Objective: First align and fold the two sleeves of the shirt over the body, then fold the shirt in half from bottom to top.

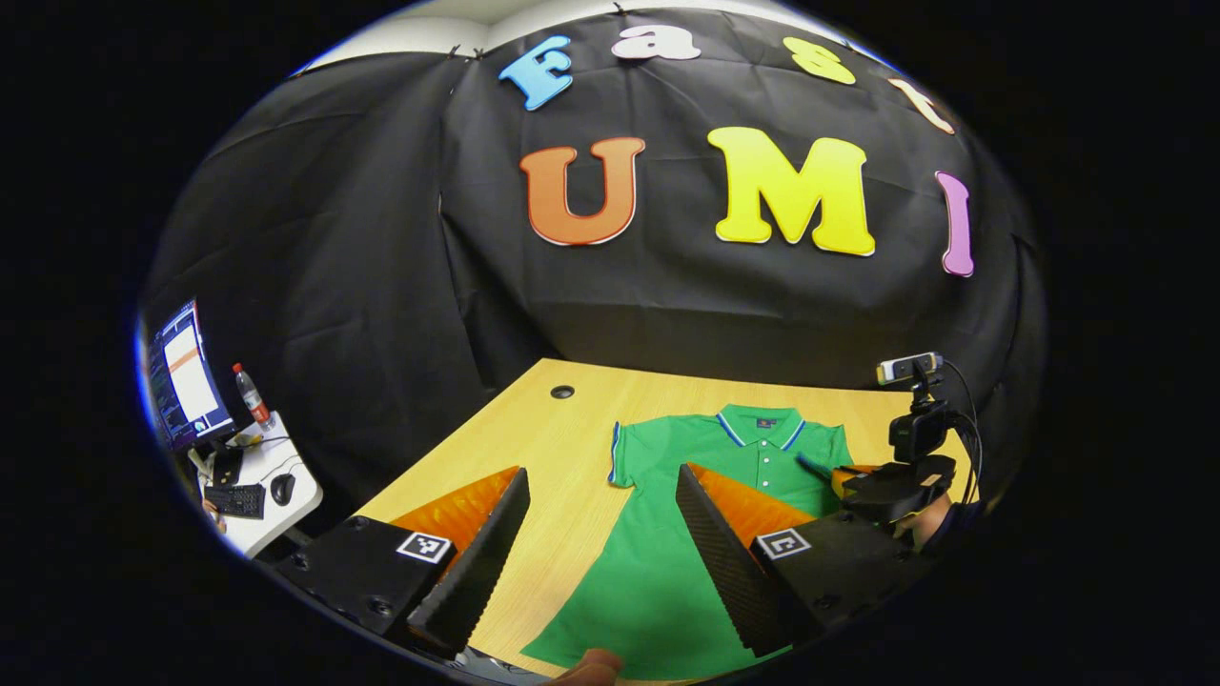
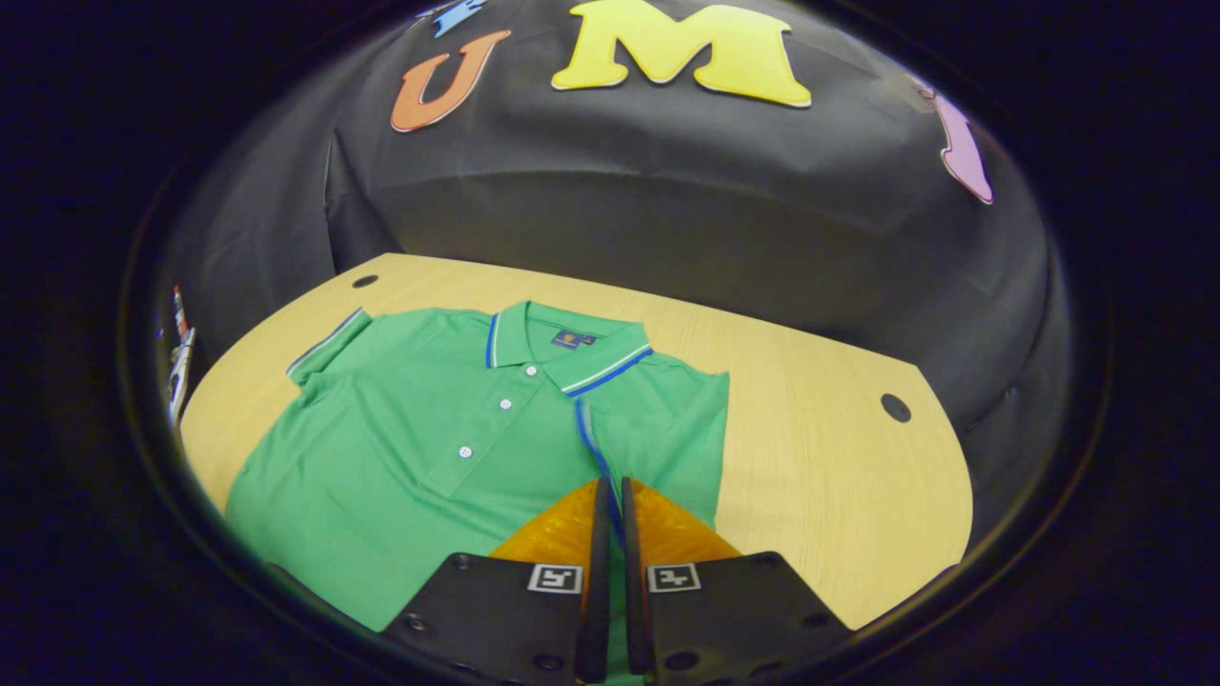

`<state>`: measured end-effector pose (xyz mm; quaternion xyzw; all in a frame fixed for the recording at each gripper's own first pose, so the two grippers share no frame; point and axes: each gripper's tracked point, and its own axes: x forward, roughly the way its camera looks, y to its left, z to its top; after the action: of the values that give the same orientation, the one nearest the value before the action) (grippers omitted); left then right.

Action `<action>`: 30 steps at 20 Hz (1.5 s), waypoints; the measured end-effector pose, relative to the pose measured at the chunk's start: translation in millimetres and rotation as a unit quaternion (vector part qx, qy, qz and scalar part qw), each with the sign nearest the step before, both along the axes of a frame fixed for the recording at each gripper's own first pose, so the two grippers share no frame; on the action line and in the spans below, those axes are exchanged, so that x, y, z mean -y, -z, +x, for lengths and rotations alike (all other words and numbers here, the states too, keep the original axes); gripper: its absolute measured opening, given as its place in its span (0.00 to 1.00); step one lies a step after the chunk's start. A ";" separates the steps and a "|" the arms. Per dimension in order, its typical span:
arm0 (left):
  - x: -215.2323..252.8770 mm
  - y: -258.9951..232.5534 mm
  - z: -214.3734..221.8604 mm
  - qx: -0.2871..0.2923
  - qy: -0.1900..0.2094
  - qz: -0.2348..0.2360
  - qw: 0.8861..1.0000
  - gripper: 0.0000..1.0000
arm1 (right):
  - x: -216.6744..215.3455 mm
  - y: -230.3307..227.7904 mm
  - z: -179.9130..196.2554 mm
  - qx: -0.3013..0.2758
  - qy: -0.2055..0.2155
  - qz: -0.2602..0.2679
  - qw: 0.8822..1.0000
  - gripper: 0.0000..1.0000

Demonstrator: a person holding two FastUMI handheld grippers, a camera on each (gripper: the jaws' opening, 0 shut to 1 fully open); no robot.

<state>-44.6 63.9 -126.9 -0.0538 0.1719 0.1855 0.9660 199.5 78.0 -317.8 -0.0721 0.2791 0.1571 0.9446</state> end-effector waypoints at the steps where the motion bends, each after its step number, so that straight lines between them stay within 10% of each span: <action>1: -6.9 4.3 0.4 -0.002 -0.001 -0.006 1.000 1.00 | -1.4 -3.3 -3.5 0.000 0.004 0.007 1.000 0.28; 3: -16.2 16.4 5.2 -0.012 0.007 -0.022 1.000 1.00 | -1.1 -17.6 -12.3 0.011 0.015 0.012 1.000 0.63; 9: -40.7 32.8 44.1 -0.019 0.046 -0.021 0.999 1.00 | 10.9 -77.5 -53.4 0.057 0.055 0.024 0.997 0.95; 21: -50.9 140.6 169.4 -0.110 0.095 -0.076 0.986 1.00 | 60.4 -212.7 -166.4 0.139 0.133 0.048 0.980 0.94; 30: -54.2 197.2 247.6 -0.168 0.078 -0.163 0.969 0.96 | 73.3 -212.2 -221.7 0.115 0.155 0.002 0.981 0.95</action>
<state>203.1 118.1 -324.1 -0.1655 0.3629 0.0852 0.9130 -22.2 4.7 -105.6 -0.0434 0.1761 0.0000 0.9834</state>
